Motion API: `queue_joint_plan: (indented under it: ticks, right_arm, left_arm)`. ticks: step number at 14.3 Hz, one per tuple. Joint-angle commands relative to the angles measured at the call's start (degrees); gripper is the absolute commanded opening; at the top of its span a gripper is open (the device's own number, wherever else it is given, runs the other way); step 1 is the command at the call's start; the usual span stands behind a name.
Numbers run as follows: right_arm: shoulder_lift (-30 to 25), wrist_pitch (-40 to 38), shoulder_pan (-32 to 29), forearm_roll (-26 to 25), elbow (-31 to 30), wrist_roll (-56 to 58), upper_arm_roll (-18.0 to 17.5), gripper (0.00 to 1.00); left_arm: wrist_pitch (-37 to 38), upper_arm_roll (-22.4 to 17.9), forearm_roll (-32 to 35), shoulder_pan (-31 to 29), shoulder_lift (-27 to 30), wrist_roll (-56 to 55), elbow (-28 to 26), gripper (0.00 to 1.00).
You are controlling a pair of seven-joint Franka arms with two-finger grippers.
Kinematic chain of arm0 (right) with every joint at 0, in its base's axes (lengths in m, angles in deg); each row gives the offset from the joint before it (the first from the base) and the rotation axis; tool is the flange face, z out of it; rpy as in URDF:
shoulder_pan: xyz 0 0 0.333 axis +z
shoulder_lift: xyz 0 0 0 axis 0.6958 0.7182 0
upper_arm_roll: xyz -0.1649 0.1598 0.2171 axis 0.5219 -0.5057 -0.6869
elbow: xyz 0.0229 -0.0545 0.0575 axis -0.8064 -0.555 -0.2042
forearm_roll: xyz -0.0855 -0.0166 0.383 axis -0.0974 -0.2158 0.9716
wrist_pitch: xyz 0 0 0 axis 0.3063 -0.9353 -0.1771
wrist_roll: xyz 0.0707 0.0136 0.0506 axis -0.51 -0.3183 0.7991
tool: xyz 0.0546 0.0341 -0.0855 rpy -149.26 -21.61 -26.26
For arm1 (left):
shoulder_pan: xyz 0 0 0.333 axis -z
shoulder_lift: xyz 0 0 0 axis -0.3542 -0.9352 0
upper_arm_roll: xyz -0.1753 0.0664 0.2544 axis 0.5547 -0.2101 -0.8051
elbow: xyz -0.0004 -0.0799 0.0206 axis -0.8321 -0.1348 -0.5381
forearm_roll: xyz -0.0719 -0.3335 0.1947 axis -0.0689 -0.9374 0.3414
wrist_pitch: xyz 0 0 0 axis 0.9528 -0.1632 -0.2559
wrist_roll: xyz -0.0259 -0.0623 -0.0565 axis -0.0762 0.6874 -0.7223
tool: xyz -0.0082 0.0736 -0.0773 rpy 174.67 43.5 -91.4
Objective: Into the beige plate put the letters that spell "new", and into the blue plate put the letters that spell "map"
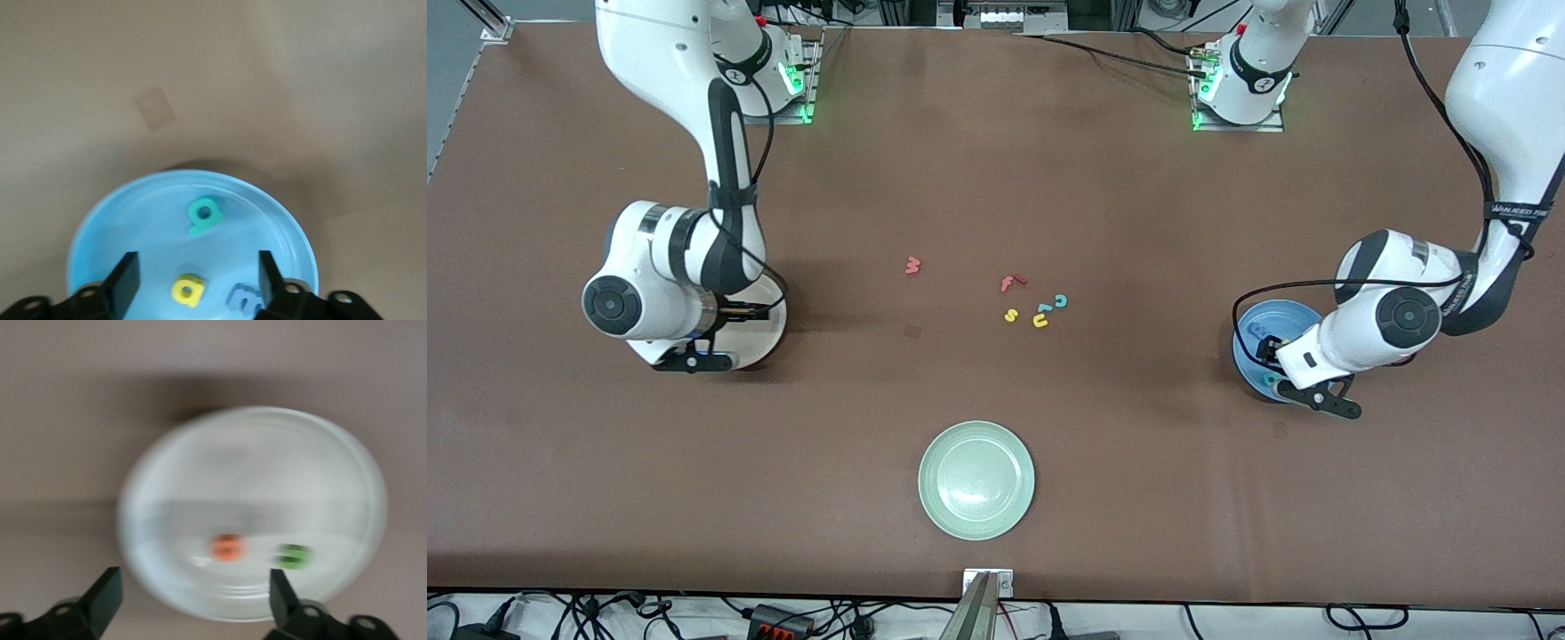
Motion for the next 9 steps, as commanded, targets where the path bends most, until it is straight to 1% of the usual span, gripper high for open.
queue_joint_plan:
  ticks: [1,3,4,6,8,9]
  right_arm:
    - [-0.52,1.78,6.2,7.55,-0.82,-1.15,-0.36,1.0]
    - [-0.26,4.33,11.55,9.94,-1.18,-2.37,-0.72,0.99]
    - [0.7,5.56,13.93,11.26,-1.09,-5.43,-0.72,0.99]
    - [1.75,8.89,18.85,11.71,-1.53,-9.14,-0.98,0.99]
    - [3.34,11.1,23.51,11.71,-1.62,-16.06,-0.98,0.99]
    - [4.39,12.41,25.89,11.71,-1.96,-18.79,-0.98,0.99]
  left_arm:
    - [6.52,1.26,0.67,0.36,4.71,0.26,3.58,1.0]
    - [14.5,3.63,0.41,0.19,5.16,0.26,9.02,1.0]
    - [18.81,4.77,0.32,0.27,5.07,0.08,12.18,1.0]
    - [25.5,6.71,0.06,0.45,5.07,-0.01,17.81,1.0]
    - [30.08,7.33,-3.44,0.45,5.07,0.17,22.48,1.0]
    - [32.98,7.07,-6.94,0.62,5.07,0.52,25.02,1.0]
